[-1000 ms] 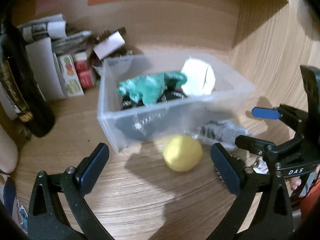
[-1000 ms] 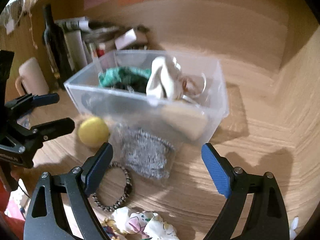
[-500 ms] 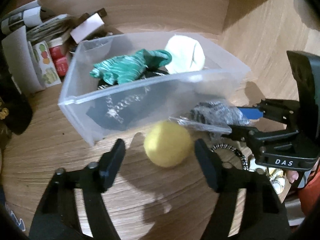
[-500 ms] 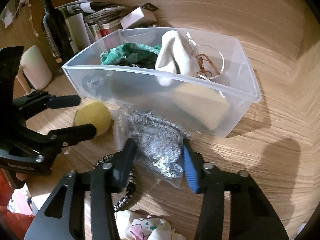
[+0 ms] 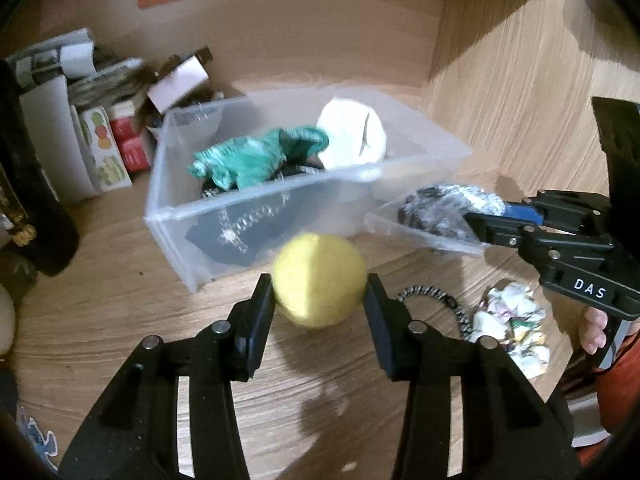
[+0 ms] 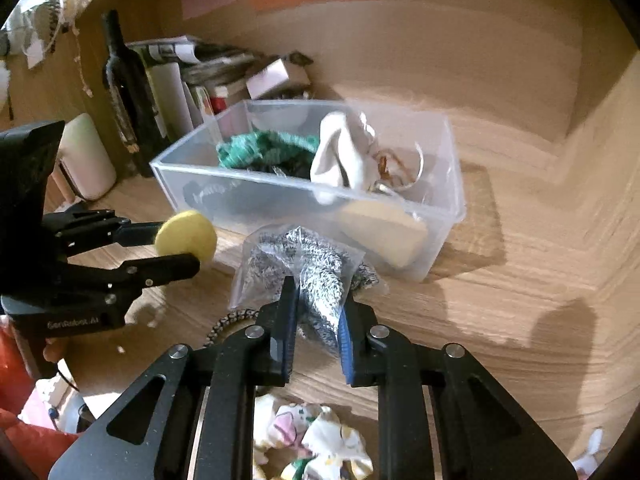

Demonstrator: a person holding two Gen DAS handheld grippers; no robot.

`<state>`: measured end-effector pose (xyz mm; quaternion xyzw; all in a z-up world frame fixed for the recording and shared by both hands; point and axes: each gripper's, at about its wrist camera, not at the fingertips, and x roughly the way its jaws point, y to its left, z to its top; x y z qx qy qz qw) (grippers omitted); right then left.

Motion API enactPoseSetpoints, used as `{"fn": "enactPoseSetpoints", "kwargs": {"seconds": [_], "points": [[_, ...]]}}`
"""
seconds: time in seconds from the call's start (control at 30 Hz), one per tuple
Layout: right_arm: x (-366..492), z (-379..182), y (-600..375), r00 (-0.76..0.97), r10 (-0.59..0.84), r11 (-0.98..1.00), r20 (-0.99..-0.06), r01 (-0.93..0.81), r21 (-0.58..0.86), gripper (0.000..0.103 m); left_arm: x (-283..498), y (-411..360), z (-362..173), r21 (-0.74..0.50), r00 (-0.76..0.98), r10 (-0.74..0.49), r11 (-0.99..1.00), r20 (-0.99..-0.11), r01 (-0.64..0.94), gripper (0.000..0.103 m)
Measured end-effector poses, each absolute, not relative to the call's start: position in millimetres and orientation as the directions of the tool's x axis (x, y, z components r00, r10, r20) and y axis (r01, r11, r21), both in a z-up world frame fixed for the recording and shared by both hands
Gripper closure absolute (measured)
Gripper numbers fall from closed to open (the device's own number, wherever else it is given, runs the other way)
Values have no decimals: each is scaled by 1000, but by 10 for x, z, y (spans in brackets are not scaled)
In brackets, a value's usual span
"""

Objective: Organize soft objects
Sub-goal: 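Grasp the yellow ball with left tool while right tool grasps bagged silver scrubber, then drop ball into the box with left tool while right tool drops scrubber in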

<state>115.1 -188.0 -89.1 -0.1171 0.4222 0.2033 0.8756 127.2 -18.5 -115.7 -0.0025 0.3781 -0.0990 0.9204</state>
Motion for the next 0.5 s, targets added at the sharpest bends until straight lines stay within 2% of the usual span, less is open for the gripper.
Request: {"fn": "enactPoseSetpoints", "kwargs": {"seconds": [0.5], "points": [[1162,-189,-1814,740,279,894,-612,-433,-116,87,1133,-65,-450,-42,837,-138,990,-530,137,58]]}}
